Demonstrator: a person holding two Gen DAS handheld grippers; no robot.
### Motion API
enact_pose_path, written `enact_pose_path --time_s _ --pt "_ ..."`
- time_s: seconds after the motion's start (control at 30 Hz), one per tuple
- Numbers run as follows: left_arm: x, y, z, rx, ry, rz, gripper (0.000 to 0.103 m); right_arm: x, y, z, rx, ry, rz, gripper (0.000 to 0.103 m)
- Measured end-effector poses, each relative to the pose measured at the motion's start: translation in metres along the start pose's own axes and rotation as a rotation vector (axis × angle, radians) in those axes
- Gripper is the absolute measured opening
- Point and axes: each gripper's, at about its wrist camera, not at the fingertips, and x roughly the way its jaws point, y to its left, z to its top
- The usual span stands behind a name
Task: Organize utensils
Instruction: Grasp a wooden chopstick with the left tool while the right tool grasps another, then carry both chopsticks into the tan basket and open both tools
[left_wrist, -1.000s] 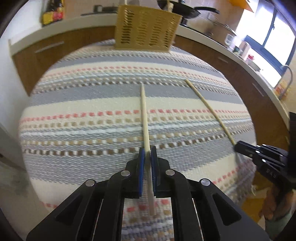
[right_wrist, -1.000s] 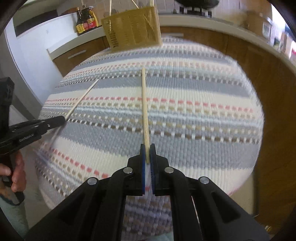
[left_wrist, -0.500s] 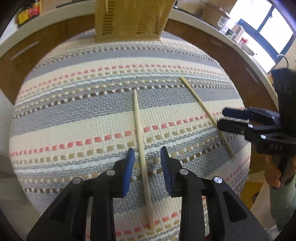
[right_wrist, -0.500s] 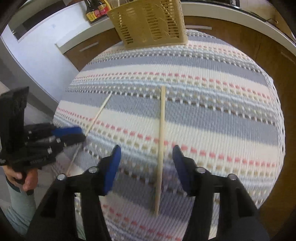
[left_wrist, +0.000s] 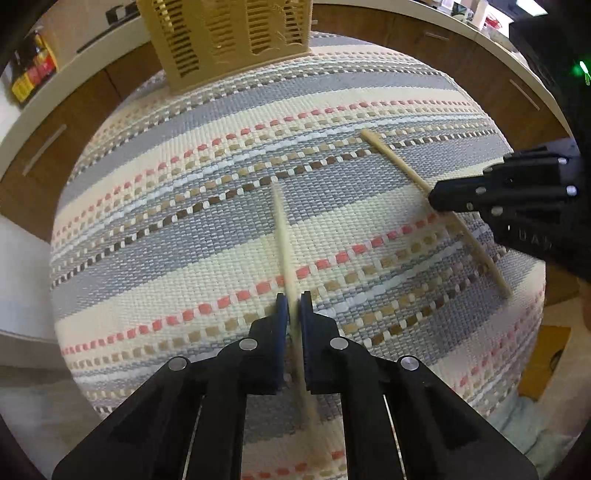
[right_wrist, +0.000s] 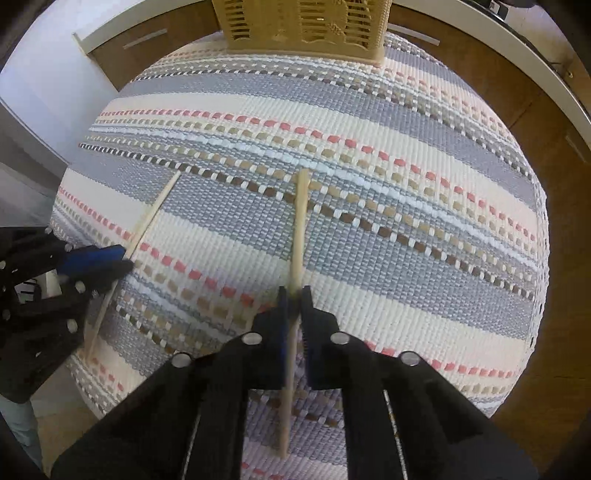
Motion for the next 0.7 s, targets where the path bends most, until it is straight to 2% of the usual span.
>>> enact_pose_path --time_s 0.1,0.17,0.2,0.3,0.37,0.57,0.7 --pt "-0.001 0.008 -0.002 -0.043 -0.019 -0.030 0.004 -0.003 -0.004 -0.002 0.009 -0.024 0.019 0.004" --pt "-0.012 0.014 -0.010 -0.061 -0.060 -0.022 0.004 -0.011 -0.005 -0.004 0.009 -0.052 0.050 0.004" --pt "-0.019 0.015 -0.010 -0.058 -0.104 0.008 0.004 -0.019 -0.009 -0.008 0.010 -0.066 0.061 0.004" --pt "-0.044 0.019 -0.007 -0.085 -0.204 -0.003 0.004 -0.044 -0.023 -0.011 0.012 -0.129 0.090 0.004" --pt "-0.070 0.020 -0.003 -0.091 -0.307 0.028 0.004 -0.060 -0.027 -0.010 0.016 -0.177 0.109 0.004" --pt "-0.146 0.023 0.015 -0.104 -0.593 0.050 0.004 -0.130 -0.034 0.007 0.011 -0.418 0.168 0.004" --pt "-0.180 0.040 0.038 -0.144 -0.694 -0.046 0.004 -0.168 -0.034 0.024 -0.023 -0.576 0.143 0.004"
